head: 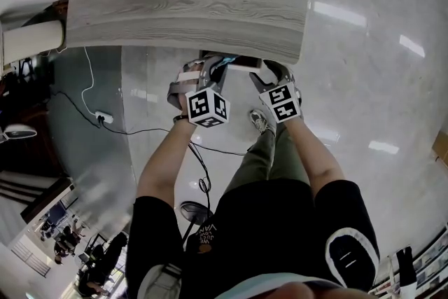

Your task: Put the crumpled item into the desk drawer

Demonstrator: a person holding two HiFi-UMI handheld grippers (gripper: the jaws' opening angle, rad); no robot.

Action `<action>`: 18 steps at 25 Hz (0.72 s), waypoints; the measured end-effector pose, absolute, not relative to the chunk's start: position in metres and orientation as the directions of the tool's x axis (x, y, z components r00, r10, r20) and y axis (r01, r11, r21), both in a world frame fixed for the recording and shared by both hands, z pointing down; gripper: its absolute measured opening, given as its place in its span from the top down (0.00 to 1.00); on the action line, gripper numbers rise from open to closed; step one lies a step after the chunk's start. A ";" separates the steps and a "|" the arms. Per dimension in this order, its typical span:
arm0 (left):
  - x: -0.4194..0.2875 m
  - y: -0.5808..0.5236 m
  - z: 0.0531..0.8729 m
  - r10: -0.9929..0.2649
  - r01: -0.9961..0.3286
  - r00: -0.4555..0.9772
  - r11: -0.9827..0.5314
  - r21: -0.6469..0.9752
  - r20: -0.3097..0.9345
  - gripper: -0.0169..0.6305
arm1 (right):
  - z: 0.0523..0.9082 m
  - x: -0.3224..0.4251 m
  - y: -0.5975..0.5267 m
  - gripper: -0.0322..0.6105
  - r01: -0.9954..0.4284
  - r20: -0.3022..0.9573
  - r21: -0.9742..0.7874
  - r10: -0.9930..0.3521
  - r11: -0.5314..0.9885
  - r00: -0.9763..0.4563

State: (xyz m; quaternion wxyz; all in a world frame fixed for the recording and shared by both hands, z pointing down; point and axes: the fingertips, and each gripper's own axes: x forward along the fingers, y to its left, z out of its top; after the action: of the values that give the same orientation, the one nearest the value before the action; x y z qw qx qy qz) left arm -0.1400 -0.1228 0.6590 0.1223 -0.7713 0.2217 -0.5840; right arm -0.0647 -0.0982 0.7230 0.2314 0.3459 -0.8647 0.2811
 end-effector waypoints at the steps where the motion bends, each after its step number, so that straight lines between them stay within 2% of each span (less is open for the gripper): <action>1: -0.140 -0.124 0.659 -0.485 -0.208 0.219 -0.871 -0.445 0.847 0.82 | 0.723 -0.064 -0.099 0.63 -0.729 0.594 -0.328 -0.470 0.600 -0.653; 18: -0.137 -0.124 0.661 -0.470 -0.289 0.253 -0.871 -0.397 0.846 0.82 | 0.727 -0.068 -0.101 0.63 -0.732 0.590 -0.353 -0.468 0.583 -0.658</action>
State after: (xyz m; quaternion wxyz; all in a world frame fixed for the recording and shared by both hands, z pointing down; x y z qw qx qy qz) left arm -0.1367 -0.1240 0.6614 0.0804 -0.7875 0.2409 -0.5616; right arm -0.0675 -0.1013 0.7270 0.2231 0.3482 -0.8612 0.2954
